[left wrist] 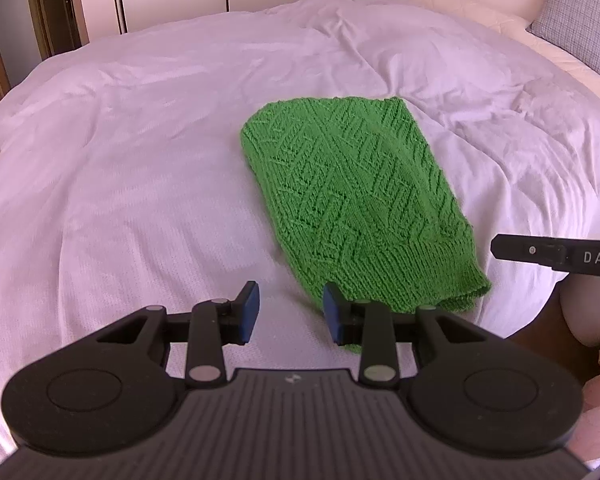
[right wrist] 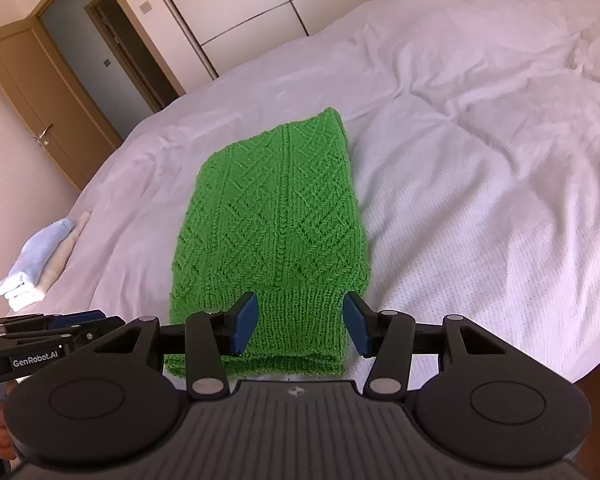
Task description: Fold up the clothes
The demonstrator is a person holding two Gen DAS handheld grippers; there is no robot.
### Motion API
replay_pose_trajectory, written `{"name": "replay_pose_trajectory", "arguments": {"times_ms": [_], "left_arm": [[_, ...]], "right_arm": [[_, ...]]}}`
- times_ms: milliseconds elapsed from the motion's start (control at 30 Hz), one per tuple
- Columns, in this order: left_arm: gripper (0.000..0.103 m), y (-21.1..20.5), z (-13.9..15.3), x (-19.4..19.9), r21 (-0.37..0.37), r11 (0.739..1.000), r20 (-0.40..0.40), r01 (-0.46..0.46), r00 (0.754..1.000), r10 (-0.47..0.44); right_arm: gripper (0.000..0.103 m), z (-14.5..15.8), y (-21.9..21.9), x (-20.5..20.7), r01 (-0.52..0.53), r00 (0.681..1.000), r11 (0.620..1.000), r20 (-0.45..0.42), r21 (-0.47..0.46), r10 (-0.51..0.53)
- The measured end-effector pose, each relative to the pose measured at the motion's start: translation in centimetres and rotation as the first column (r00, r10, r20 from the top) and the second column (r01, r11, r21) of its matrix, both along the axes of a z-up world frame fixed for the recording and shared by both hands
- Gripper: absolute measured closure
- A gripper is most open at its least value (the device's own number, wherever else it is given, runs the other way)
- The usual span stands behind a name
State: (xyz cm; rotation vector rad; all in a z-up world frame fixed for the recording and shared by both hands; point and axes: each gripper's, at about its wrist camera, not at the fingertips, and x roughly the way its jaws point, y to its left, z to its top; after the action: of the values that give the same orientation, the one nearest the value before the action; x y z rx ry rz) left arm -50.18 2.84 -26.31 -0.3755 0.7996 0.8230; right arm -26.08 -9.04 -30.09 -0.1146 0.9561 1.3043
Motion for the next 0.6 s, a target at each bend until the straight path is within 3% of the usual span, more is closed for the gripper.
{"name": "replay_pose_trajectory", "arguments": {"times_ms": [267,500,600], "left_arm": [[0.073,3.0,0.0,0.4,-0.002,1.0,0.035,0.006,0.999,-0.006],[0.074,9.8,-0.2,3.0,0.009,0.997,0.132,0.071,0.989,-0.072],[0.086,14.0,-0.9,5.0,0.023,0.996,0.152,0.091,0.984,-0.094]], "right_arm": [[0.053,-0.9,1.3,2.3,0.02,1.0,1.0,-0.009,-0.008,-0.02],[0.053,-0.5,6.1,4.4,-0.017,1.0,1.0,0.024,0.016,0.016],[0.053,0.0,10.2,5.5,-0.03,0.997,0.998,0.078,0.061,0.025]]}}
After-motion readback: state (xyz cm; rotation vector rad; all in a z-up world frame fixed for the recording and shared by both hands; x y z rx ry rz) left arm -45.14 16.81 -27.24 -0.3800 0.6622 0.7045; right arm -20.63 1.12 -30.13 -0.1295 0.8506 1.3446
